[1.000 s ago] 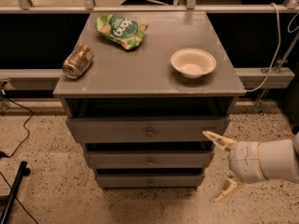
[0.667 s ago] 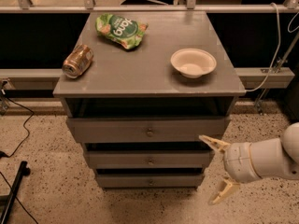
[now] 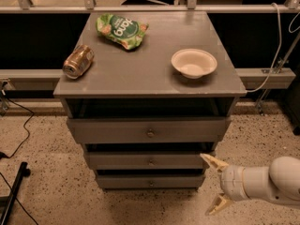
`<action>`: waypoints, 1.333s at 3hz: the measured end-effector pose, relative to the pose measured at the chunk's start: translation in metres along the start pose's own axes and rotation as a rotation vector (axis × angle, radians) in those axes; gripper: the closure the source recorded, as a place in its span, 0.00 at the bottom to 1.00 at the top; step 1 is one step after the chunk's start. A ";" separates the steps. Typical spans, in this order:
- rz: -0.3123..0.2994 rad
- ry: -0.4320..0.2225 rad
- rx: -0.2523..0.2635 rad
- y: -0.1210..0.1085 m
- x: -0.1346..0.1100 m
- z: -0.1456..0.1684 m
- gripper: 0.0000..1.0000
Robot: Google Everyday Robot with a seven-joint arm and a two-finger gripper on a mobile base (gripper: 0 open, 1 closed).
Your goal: Open bottom drawer
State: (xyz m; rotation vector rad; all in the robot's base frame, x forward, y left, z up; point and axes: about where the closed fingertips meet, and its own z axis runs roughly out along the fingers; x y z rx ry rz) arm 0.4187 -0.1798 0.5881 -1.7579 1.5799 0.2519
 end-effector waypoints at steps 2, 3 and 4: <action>0.000 -0.064 0.042 0.011 0.031 0.030 0.00; -0.003 -0.069 0.025 0.005 0.038 0.052 0.00; -0.016 -0.095 0.030 0.014 0.069 0.122 0.00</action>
Offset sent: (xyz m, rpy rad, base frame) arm 0.0070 -0.0071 -0.0296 0.0398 -0.0400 -0.0110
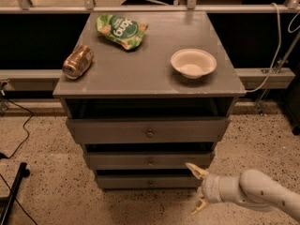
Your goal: Open bottom drawer
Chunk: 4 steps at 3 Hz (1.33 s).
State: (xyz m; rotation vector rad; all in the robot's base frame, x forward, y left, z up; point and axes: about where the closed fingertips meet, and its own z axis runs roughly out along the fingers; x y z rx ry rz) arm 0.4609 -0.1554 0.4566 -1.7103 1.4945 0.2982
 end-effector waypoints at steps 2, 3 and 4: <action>0.041 0.046 -0.091 0.035 0.063 0.076 0.00; 0.055 0.059 -0.125 0.044 0.083 0.101 0.00; 0.070 0.065 -0.168 0.049 0.108 0.131 0.00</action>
Offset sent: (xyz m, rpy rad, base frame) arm 0.0133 0.0040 -0.1596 -0.1114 0.1544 0.0009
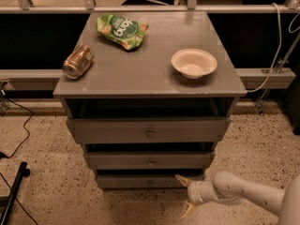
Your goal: Open bottom drawer
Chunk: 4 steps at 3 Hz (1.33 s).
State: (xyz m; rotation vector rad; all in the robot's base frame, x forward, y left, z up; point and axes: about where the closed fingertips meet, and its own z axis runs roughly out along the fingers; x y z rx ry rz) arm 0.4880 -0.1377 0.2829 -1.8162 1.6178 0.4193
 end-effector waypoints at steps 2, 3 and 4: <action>0.018 0.023 -0.041 -0.008 0.031 0.039 0.00; 0.020 0.054 -0.046 -0.023 0.041 0.062 0.00; 0.027 0.071 -0.045 -0.034 0.046 0.075 0.00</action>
Offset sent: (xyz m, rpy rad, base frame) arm 0.0376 0.0005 -0.0710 -0.0592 0.0623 0.0010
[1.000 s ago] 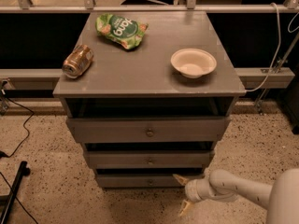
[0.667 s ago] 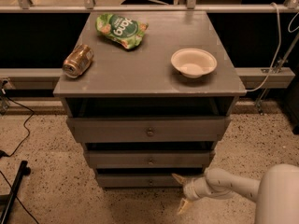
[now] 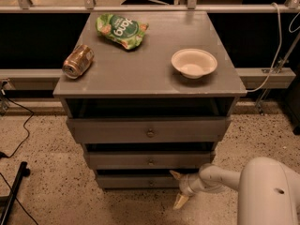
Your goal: Open bottom drawer
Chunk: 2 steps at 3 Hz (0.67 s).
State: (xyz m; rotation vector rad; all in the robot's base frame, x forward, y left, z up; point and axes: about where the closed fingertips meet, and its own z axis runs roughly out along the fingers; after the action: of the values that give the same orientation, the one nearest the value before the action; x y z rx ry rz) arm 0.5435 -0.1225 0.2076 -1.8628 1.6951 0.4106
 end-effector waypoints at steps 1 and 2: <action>0.022 0.014 0.017 -0.008 0.007 0.009 0.00; 0.049 0.034 0.054 -0.014 0.015 0.015 0.00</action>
Offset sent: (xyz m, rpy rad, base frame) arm 0.0307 -0.0114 -0.0254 -0.0337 -0.0374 -0.1403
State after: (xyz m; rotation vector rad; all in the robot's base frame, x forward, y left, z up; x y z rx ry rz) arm 0.5618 -0.1253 0.1899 -1.8016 1.7601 0.3515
